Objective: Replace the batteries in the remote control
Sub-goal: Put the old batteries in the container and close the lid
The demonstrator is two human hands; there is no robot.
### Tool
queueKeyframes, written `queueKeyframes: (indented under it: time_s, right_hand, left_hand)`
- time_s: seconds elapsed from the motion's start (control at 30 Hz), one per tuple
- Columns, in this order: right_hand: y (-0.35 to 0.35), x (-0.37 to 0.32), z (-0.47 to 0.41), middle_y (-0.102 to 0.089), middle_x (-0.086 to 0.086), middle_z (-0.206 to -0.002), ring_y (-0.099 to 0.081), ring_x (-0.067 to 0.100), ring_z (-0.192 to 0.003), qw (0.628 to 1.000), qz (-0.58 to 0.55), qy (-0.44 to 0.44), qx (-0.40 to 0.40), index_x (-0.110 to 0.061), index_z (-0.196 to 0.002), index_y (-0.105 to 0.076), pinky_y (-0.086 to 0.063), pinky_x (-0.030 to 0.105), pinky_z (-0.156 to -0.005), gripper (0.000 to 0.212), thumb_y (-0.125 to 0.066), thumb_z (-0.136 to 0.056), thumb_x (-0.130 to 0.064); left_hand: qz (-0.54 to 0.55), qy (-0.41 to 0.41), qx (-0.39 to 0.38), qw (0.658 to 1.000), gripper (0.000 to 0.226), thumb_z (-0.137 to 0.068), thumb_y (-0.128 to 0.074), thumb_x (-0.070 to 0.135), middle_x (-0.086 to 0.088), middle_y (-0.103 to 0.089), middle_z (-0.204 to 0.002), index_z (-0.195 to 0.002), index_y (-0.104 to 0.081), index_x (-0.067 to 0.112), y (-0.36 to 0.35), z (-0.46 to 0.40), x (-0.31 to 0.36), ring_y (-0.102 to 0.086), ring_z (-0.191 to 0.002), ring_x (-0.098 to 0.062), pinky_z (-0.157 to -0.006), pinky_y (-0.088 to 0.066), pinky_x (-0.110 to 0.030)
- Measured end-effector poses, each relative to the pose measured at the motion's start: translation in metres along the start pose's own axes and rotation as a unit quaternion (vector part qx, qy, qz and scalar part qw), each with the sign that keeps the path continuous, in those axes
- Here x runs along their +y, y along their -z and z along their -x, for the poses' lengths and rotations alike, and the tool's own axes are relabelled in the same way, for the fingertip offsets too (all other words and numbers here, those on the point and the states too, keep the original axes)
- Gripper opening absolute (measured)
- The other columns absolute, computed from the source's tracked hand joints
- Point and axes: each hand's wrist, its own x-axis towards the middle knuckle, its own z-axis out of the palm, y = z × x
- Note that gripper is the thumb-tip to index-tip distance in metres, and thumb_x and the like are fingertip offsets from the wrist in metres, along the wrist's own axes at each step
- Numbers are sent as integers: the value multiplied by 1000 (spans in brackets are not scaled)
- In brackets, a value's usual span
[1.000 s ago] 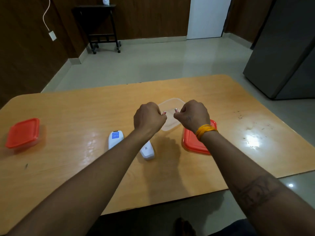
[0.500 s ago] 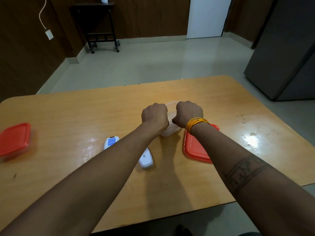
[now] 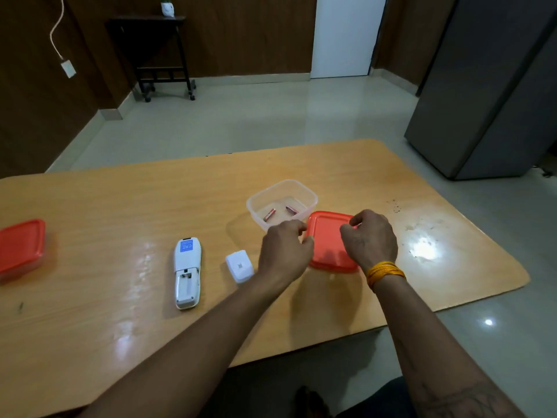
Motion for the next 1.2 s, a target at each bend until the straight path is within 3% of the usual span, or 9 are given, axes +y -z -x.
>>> queueKeyframes:
  time_s: [0.27, 0.37, 0.47, 0.57, 0.67, 0.77, 0.87, 1.0, 1.2]
  right_hand:
    - [2, 25, 11, -66, 21, -120, -62, 42, -109, 992, -57, -91, -67, -2, -124, -62, -54, 43, -89, 42, -66, -86, -20]
    - [4, 19, 13, -69, 22, -98, -65, 44, -95, 987, -101, -114, -57, 2, -106, -69, -54, 40, -78, 27, -68, -85, -14]
    - [5, 20, 15, -53, 10, -58, -55, 35, -65, 984, -111, -129, -58, -5, -66, -61, -36, 28, -52, 17, -67, -79, -14]
    - [8, 22, 14, -58, 11, -60, -57, 34, -61, 983, -117, -129, -54, 0, -66, -64, -42, 31, -55, 20, -66, -78, -17]
    - [13, 19, 17, -65, 9, -68, -62, 36, -67, 987, -134, -83, -9, -1, -75, -69, -54, 38, -61, 20, -65, -82, -20]
    - [21, 15, 21, -67, -1, -87, -63, 26, -78, 988, -131, 26, 74, -13, -100, -72, -60, 39, -70, 20, -69, -90, -31]
    - [23, 9, 23, -69, 0, -93, -63, 24, -80, 969, -86, 180, 146, -17, -102, -73, -54, 33, -63, 14, -73, -91, -26]
    - [16, 2, 22, -67, 0, -93, -61, 25, -82, 943, -66, 276, 175, -17, -96, -76, -52, 34, -59, 9, -78, -88, -14]
    - [3, -12, 18, -61, 2, -106, -62, 16, -84, 937, -164, 268, 154, -17, -102, -78, -56, 24, -70, 26, -74, -85, 2]
  left_hand:
    - [-63, 16, -51, 997, 37, -90, -63, 39, -10, -76, -96, -108, -74, 8, -26, 6, 5, -69, -85, -30, -78, -60, -47]
    - [-71, 16, -49, 996, 37, -89, -65, 34, -13, -77, -98, -108, -75, 4, -25, 5, 10, -70, -89, -32, -79, -59, -45]
    - [-74, 21, -57, 995, 33, -84, -64, 36, -9, -76, -87, -98, -78, 10, -27, 3, 6, -70, -82, -31, -72, -59, -41]
    - [-62, 26, -75, 995, 40, -83, -64, 42, -5, -79, -97, -109, -79, 15, -31, 2, 3, -72, -86, -24, -77, -61, -41]
    - [-15, 21, -66, 997, 41, -92, -67, 41, -4, -79, -113, -120, -78, 14, -31, 0, 7, -73, -103, -22, -89, -58, -37]
    - [135, 71, -32, 988, 47, -99, -57, 50, -12, -79, -94, -94, -79, 8, -19, -4, 17, -76, -87, -26, -82, -64, -45]
    - [339, 195, -8, 920, 60, -105, -43, 58, -17, -79, -98, -102, -72, 6, 1, -15, 25, -79, -81, -35, -67, -66, -40]
    - [420, 266, -7, 867, 80, -102, -33, 71, -15, -79, -86, -102, -71, 1, 40, -39, 20, -73, -62, -28, -49, -53, -29]
    - [316, 239, -14, 918, 7, -87, -76, 6, -12, -64, -68, -86, -72, 0, 74, -68, -1, -59, -42, -13, -39, -47, -19]
